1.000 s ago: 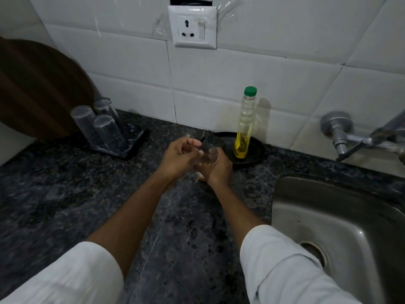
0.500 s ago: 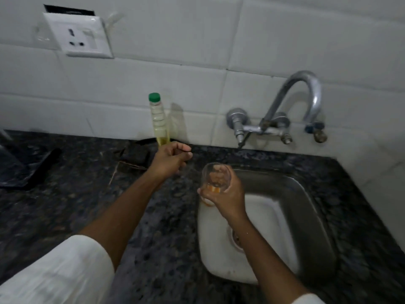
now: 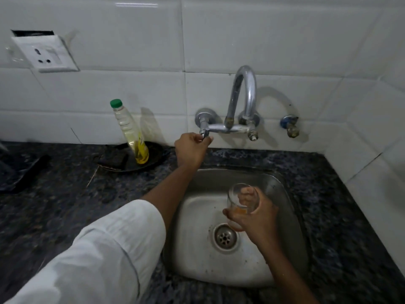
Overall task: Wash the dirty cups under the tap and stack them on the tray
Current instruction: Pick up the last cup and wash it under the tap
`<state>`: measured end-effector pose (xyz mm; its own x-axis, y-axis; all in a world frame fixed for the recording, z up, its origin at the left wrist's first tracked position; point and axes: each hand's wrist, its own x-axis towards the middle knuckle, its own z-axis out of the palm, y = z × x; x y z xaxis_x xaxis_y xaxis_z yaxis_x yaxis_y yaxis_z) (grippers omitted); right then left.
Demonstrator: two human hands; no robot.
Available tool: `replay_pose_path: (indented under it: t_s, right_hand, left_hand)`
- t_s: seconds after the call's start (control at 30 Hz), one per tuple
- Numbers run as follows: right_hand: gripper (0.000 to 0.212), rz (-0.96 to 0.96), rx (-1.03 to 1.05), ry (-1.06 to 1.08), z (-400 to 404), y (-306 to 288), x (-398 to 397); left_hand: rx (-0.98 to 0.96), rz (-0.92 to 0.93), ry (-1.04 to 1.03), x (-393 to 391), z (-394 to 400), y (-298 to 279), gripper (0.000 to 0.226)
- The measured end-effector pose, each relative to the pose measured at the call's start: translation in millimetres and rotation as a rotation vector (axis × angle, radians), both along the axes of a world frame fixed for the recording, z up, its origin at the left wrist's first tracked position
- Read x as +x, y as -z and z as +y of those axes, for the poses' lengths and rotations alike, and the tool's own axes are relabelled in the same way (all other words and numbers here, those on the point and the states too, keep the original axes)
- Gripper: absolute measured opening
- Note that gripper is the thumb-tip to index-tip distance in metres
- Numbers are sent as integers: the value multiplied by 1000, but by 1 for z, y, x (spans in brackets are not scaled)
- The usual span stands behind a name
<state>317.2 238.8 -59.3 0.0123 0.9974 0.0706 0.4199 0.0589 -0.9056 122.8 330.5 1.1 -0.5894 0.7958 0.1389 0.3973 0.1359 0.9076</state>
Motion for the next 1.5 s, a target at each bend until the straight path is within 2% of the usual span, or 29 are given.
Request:
replay_pose_path:
  t_s: [0.07,0.23,0.4,0.83,1.03,1.1,1.17,1.23,1.3,1.33,1.4,1.47,1.5]
  right_hand:
    - [54,23,-30,10,0,3,4]
    - [51,26,-63,24,4,6,6]
    - [56,76,-73,23,13,6,-1]
    - [53,92,-63,71,45,-14,-26]
    - [49,49,-31,86,53,-26,-32]
    - [49,64,-43,88,54,-27,-33]
    - [49,80,-44,102,55,-26,-34]
    - [49,122,-43,136,55,-23,-36]
    - [49,169,-69,180,53,-23,-40]
    - [48,198,-93,205,52,-22,-42]
    - [49,248,-136,209,50,-23,-44]
    - [60,198,-146,131,45,-24,-41]
    - [66,73,-81,89,41,-24,-37]
  left_hand:
    - [11,27,-38,1,3,1,32]
    - [25,173,15,-1,4,6,35]
    - [33,216,29,-3,6,8,41]
    - [86,-98,-8,-6,11,16,24]
    - [92,-144,3,-7,9,15,27]
    - [90,-171,2,-7,6,18,22]
    - [84,-297,5,0,-3,28,14]
    - [-39,-564,80,19,-25,45,18]
    - [-288,-916,278,46,-47,63,38]
    - [-340,-1099,384,59,-57,69,49]
    - [-253,-1394,447,75,-65,78,57]
    - [-165,-1488,417,78,-59,82,58]
    - [-158,-1473,403,76,-55,83,59]
